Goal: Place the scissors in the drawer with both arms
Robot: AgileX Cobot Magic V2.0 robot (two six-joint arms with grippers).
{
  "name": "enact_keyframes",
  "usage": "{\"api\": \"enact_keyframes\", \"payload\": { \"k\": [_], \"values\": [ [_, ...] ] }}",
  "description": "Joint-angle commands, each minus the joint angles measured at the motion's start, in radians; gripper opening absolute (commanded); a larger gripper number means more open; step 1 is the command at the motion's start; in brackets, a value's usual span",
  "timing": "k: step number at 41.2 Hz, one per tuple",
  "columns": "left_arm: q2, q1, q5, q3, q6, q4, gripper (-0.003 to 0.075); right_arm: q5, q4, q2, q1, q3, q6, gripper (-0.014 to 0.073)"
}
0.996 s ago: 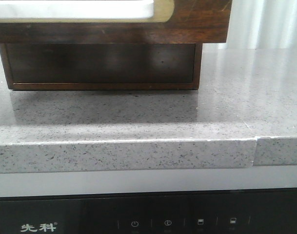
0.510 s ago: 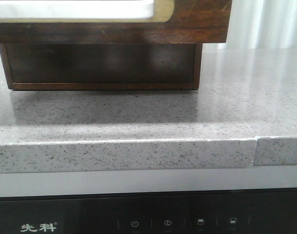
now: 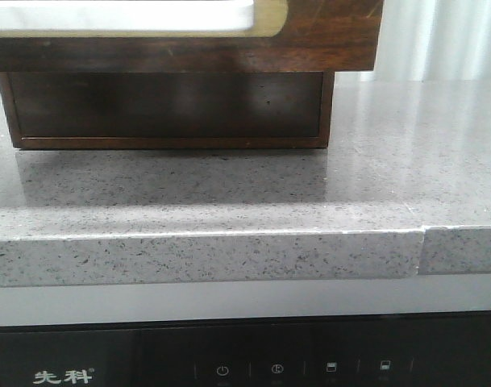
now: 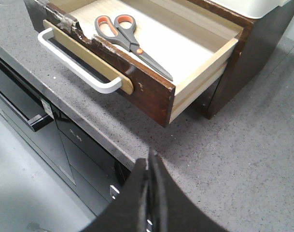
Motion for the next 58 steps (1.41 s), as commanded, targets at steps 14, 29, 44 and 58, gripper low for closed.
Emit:
{"api": "enact_keyframes", "payload": {
  "k": [14, 29, 44, 58],
  "values": [
    [-0.421, 0.248, -0.482, 0.487, -0.009, 0.015, -0.002, -0.08, -0.004, 0.004, -0.001, -0.021, 0.003, -0.0116],
    [-0.567, 0.342, -0.71, 0.753, -0.009, 0.008, -0.002, -0.08, -0.004, 0.004, -0.001, -0.021, 0.003, -0.0116],
    [-0.567, 0.347, -0.757, 0.769, -0.009, -0.012, -0.002, -0.077, -0.004, 0.004, -0.001, -0.021, 0.003, -0.0116],
    [-0.567, 0.347, -0.764, 0.769, -0.009, -0.012, -0.002, -0.077, -0.004, 0.004, -0.001, -0.021, 0.003, -0.0116]
  ]
}}
